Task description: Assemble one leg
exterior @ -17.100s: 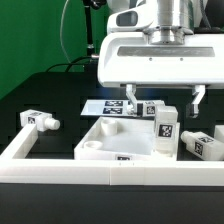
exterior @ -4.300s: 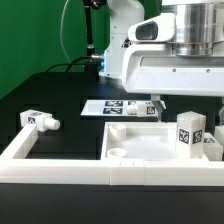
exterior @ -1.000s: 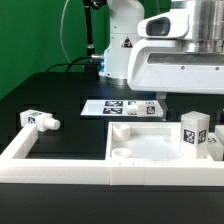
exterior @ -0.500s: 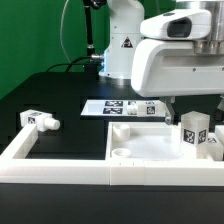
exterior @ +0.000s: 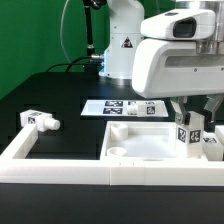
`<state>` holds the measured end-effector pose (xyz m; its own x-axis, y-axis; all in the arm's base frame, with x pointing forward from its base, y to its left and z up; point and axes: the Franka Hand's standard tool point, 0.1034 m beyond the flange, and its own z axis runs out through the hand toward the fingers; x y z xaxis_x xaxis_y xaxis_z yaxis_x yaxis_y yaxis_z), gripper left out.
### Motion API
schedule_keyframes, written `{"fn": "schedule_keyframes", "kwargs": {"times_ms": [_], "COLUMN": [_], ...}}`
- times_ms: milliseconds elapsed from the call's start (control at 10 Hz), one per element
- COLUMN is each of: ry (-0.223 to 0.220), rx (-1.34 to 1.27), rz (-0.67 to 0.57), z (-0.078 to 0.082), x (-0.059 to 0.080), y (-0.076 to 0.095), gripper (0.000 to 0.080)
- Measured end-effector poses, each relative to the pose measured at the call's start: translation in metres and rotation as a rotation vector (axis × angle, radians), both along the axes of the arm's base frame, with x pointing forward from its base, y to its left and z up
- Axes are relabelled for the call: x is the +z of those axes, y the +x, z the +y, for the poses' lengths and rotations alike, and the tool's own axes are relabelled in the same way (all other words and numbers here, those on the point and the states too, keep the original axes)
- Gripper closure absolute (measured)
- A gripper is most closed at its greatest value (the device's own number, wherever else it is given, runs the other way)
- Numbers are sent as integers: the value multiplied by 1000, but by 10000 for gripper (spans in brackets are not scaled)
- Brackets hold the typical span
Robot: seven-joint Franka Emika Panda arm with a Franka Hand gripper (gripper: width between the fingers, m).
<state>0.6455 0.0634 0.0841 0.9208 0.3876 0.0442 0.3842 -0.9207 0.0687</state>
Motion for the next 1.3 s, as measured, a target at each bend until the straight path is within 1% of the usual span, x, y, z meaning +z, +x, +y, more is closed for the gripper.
{"fn": "schedule_keyframes", "kwargs": {"times_ms": [100, 200, 500, 900, 1000, 1200, 1300], "ry": [0, 12, 62, 97, 97, 95, 100], "rx": [0, -72, -448, -893, -970, -1007, -995], "rz": [0, -1, -14, -15, -12, -9, -15], "z": [0, 0, -4, -2, -1, -2, -3], "x": [0, 0, -1, -1, -1, -1, 5], "y": [0, 0, 1, -2, -4, -5, -3], "gripper": [515, 515, 515, 515, 515, 510, 510]}}
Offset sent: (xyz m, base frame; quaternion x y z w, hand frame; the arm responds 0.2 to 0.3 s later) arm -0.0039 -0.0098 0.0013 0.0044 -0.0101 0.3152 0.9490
